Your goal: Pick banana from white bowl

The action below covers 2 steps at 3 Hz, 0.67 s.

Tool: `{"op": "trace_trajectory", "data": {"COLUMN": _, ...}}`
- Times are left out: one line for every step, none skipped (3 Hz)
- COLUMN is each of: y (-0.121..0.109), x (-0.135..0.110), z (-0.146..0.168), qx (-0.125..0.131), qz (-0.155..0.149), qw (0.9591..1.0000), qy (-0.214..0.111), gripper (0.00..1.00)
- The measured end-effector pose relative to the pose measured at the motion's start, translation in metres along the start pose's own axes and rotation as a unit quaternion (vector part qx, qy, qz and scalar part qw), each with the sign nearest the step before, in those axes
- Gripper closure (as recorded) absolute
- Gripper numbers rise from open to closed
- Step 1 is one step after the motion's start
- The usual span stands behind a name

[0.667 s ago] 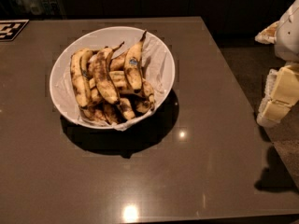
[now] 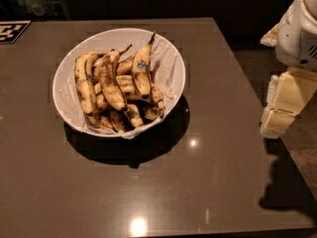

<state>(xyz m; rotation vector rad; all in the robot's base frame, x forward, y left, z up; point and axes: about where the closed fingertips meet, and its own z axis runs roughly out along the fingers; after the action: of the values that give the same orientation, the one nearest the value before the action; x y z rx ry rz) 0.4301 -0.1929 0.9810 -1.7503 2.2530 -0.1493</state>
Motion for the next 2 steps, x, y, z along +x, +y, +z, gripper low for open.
{"op": "trace_trajectory", "data": {"y": 0.0219, "x": -0.0275, "z": -0.0068, "qx": 0.004, "qz": -0.004, "qw": 0.9998, "qy": 0.021, "gripper": 0.00}}
{"op": "trace_trajectory", "data": {"y": 0.0201, "x": -0.0304, "z": -0.0117, "qx": 0.013, "qz": -0.003, "qw": 0.9998, "qy": 0.015, "gripper": 0.00}}
